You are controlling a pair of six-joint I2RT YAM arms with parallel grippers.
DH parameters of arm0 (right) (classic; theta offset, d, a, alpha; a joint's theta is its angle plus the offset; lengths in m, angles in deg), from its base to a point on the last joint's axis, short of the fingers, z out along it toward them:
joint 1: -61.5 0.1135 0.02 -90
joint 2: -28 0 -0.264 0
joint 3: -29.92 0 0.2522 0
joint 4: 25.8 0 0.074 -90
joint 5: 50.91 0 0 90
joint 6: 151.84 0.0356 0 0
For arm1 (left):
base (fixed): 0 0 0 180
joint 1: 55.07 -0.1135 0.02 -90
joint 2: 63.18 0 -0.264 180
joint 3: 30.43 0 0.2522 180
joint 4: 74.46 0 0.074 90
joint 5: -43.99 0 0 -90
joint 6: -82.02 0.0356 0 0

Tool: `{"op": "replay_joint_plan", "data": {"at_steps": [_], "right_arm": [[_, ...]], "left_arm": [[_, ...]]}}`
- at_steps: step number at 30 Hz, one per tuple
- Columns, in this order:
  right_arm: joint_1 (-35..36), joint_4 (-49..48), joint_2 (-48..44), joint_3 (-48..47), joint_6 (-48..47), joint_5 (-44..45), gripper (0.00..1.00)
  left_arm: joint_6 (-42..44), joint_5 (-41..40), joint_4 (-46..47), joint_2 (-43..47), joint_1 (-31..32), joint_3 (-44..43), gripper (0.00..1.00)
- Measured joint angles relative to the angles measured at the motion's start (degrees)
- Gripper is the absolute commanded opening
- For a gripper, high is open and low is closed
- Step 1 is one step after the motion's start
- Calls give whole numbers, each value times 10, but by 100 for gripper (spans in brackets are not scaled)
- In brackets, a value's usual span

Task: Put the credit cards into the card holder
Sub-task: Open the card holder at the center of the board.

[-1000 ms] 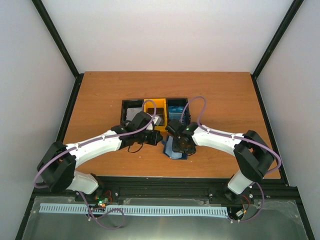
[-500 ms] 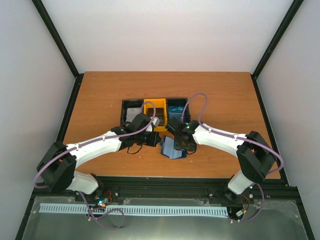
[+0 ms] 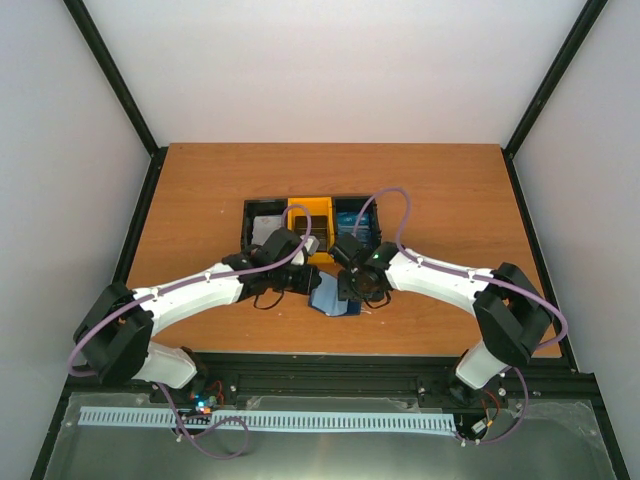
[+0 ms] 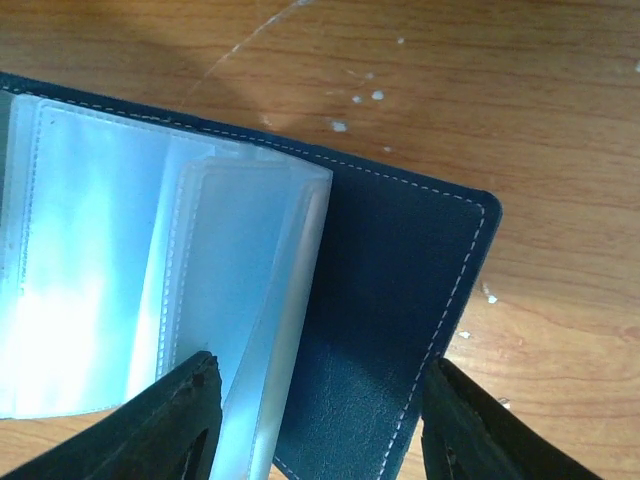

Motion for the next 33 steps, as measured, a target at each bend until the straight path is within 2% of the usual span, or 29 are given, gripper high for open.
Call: {"op": "replay_joint_plan", "data": {"at_steps": [5,8,14,21,27,30,33], "right_arm": [[0,-23,3,8,-6,-17,53],[0,-43,7,16,-9,-28,46],[0,-87,10,17,-10,-46,32],[2,-111,35,16,-13,-60,20],[2,-127,43,15,-14,-71,15],[2,-136,43,15,-14,-77,20],[2,-141,43,15,-14,-79,26]], "left_arm": [[-5,-4,-1,0,0,4,13],[-16,-11,-4,1,0,10,22],[-47,-37,-17,30,-1,34,46],[-82,-74,-38,64,-7,44,63],[-111,-125,-70,87,-7,44,70],[-125,-151,-87,98,-8,44,70],[-131,-169,-102,108,-10,43,62]]}}
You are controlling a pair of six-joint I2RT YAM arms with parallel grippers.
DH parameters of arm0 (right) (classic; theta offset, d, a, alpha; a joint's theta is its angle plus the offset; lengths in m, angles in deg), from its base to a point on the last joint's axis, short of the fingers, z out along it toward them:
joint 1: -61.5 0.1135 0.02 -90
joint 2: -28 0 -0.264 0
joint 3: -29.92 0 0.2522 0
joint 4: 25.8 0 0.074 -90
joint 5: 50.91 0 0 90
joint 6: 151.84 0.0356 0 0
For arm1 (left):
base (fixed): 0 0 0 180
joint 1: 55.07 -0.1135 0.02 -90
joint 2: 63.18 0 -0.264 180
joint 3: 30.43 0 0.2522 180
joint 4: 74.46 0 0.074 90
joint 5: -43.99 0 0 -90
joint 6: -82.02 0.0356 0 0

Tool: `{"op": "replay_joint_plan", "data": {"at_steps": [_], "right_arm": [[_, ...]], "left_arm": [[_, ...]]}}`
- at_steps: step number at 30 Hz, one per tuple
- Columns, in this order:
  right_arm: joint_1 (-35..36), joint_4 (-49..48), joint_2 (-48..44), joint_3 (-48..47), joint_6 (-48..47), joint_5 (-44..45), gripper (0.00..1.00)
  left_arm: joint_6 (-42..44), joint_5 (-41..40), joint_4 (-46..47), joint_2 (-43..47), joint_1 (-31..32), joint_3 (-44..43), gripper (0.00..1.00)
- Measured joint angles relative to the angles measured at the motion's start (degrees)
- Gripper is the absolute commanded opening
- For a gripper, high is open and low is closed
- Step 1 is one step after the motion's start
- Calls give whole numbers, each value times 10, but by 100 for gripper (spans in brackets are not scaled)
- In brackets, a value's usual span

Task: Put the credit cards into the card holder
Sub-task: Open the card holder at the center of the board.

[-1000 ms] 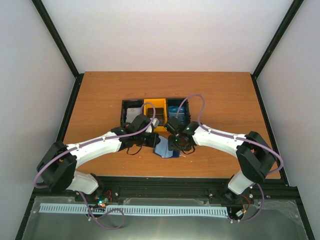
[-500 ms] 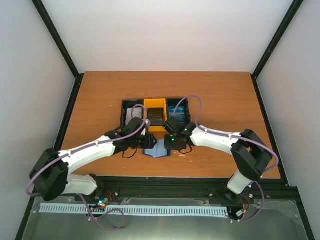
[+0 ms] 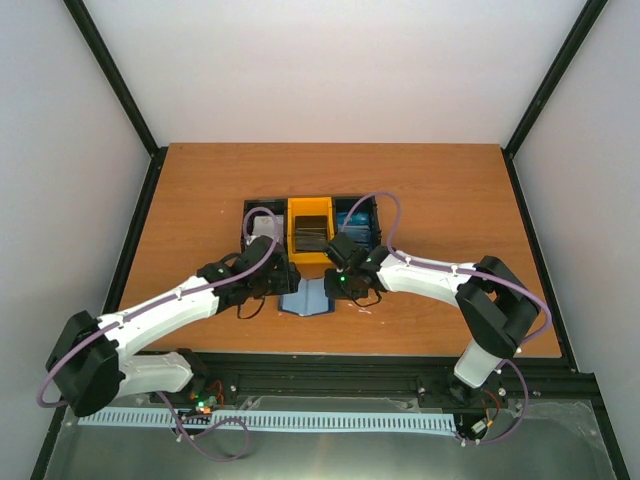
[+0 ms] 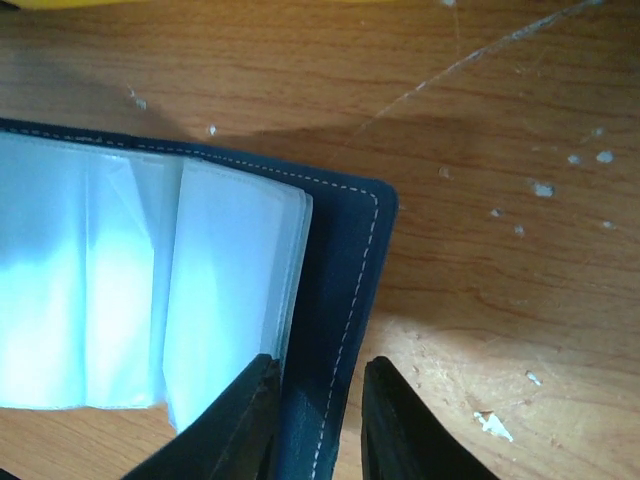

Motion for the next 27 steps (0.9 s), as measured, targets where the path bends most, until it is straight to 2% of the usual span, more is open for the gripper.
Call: {"op": "replay_joint_plan", "data": {"at_steps": [7,11,15,19,27], "right_arm": [[0,14,0,-11,0,15,25],[4,50,-2,-37,9,61,25],[7,69,-20,-50,10,87,24],[10,46,-31,-56,2,52,20],[37,-11,-18,-62,-1,-14,18]], "left_arm": [[33,71,52,47,-2,3,32],[43,117,88,50,-2,23,26],[45,142,93,14,-3,39,15],[42,141,86,-17,-3,48,12],[42,147,84,-44,-3,59,13]]}}
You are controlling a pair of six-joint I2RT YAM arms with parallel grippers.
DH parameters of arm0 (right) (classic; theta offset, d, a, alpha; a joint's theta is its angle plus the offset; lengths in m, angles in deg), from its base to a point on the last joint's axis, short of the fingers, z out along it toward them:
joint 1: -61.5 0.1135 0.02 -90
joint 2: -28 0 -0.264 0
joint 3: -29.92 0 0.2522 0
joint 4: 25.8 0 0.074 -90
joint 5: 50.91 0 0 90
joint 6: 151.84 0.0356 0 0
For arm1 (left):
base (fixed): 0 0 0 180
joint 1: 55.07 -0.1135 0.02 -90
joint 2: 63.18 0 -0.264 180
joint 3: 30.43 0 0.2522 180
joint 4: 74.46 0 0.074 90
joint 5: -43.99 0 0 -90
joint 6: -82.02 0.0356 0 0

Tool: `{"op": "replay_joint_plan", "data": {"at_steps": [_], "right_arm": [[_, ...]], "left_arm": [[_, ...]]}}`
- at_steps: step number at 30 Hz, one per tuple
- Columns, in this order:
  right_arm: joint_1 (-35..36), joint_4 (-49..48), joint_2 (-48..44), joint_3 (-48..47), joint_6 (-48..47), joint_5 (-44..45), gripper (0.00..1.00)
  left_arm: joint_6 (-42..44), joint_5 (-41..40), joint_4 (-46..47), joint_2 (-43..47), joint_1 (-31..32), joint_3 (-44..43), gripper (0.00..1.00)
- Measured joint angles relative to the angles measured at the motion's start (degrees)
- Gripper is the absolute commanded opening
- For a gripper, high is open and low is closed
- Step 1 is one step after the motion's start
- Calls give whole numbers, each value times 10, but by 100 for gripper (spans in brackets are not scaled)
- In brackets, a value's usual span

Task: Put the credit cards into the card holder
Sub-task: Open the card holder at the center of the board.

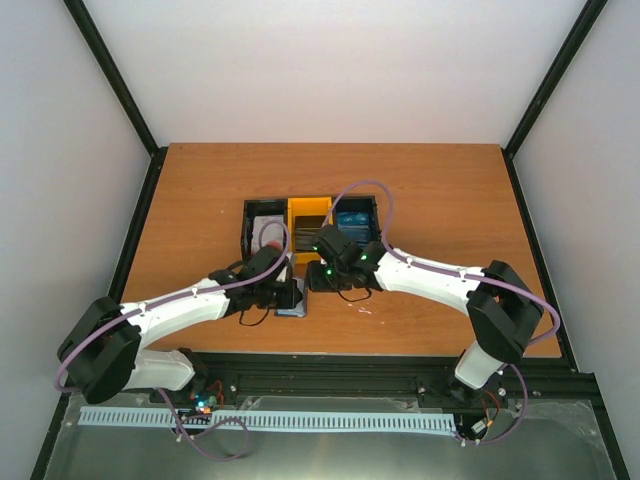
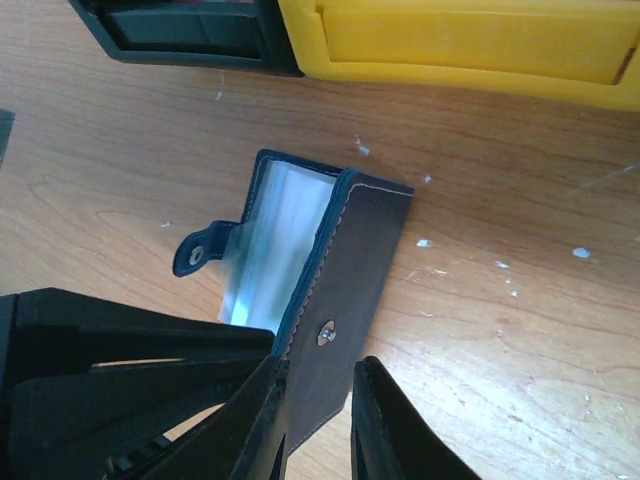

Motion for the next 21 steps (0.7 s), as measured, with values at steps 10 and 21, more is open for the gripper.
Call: {"op": "replay_joint_plan", "data": {"at_steps": [10,21], "right_arm": [[3,-35,0,-7,0,-14,16],[37,-43,61,-81,12,-15,8]], "left_arm": [[-27,-68,-30,31,-14,10,8],[-33,-22,-19,23,-84,45,1]]}}
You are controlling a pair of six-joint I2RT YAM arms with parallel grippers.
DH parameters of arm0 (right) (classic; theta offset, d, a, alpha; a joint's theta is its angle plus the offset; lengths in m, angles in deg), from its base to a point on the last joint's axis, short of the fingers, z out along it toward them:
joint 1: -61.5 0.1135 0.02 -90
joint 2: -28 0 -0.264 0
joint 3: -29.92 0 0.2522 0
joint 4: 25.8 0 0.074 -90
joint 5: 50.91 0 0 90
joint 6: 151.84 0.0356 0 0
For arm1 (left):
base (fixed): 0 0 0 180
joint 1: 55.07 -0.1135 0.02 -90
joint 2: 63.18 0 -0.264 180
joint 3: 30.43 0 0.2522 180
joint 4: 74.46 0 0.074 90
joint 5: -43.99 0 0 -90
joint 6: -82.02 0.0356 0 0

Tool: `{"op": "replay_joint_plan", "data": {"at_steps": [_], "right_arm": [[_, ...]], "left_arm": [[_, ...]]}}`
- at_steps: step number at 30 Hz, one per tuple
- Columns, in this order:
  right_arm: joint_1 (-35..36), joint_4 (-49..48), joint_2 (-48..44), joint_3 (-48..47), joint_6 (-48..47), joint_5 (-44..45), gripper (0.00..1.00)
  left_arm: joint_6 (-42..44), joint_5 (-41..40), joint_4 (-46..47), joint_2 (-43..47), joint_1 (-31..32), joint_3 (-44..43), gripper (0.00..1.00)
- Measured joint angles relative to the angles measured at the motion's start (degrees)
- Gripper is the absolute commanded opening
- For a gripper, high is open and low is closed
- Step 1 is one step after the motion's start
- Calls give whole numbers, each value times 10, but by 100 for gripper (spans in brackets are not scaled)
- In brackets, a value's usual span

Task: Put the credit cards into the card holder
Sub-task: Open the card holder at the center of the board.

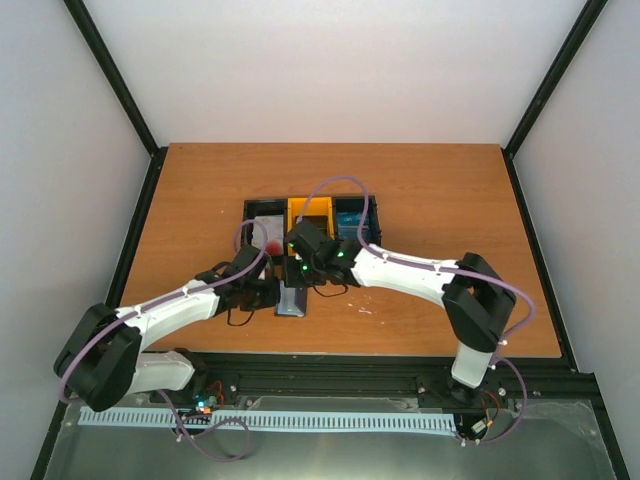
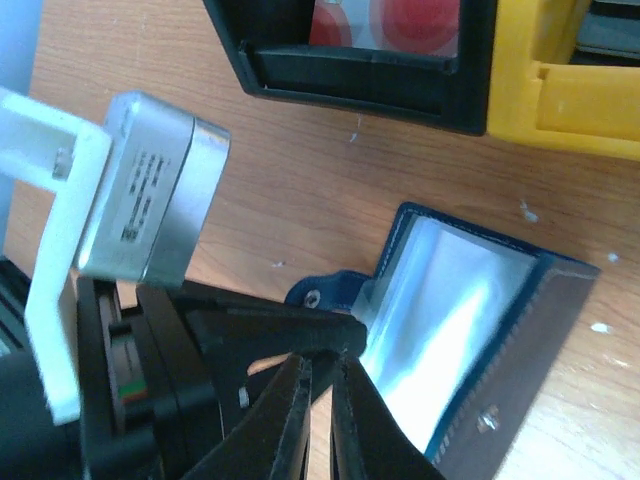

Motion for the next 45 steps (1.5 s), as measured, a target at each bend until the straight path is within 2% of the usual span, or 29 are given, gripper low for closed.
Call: {"op": "replay_joint_plan", "data": {"at_steps": [9,17,24,32,38,45], "right_arm": [[7,55,108,-91,28,1,7],[7,90,134,-97,59,0,7],[7,113,171,-122,61,0,6],[8,190,169,-146,59,63,22],[10,256,148,-146,59,121,24],[10,312,123,-136,64,194,31]], "left_arm": [[2,26,14,-38,-11,7,1],[3,76,44,-38,-51,39,1],[9,96,54,-38,-56,45,1],[13,97,54,-15,-56,46,1],[20,108,61,12,-56,46,3],[30,155,94,49,-56,46,5]]}}
